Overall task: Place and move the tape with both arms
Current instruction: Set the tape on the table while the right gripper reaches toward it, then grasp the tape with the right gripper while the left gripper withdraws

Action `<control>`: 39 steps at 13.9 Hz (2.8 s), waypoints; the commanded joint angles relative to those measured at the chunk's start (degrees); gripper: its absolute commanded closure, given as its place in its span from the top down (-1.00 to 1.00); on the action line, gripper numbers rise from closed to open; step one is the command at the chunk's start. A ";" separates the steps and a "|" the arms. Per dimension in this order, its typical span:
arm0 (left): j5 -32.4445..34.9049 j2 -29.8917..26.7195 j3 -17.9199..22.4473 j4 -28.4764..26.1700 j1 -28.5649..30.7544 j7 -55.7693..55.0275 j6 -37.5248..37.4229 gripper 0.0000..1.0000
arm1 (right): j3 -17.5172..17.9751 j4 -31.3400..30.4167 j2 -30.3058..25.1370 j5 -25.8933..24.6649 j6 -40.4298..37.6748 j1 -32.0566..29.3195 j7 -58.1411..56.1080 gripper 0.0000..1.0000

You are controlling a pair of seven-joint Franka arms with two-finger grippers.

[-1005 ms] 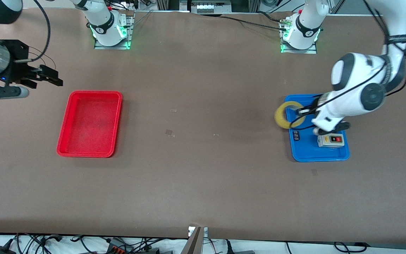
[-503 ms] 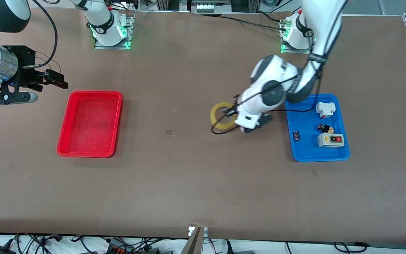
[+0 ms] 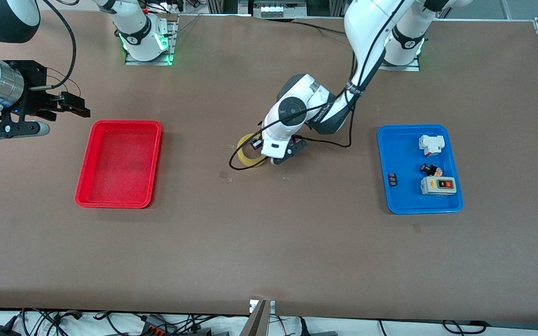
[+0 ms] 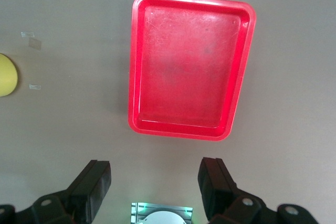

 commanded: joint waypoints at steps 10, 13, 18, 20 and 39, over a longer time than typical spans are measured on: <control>12.35 -14.66 1.41 2.52 14.04 1.22 -26.51 1.00 | 0.08 -3.27 8.88 0.40 6.63 4.14 -2.68 0.99; 13.15 -18.97 1.23 2.35 21.60 13.66 -33.90 1.00 | 0.08 -2.92 13.63 1.02 11.37 10.81 -1.71 0.99; 13.07 -28.89 1.05 -3.09 30.13 32.13 -40.51 1.00 | 0.08 -2.31 18.56 6.65 21.38 23.63 12.22 0.99; 12.98 -33.11 1.05 -5.38 33.99 40.30 -42.00 1.00 | 0.08 -1.69 21.63 6.29 27.62 29.61 23.73 0.99; 14.91 -42.10 12.20 -0.55 36.57 81.29 -40.07 1.00 | 0.08 -1.60 34.56 7.08 42.24 36.32 32.74 0.46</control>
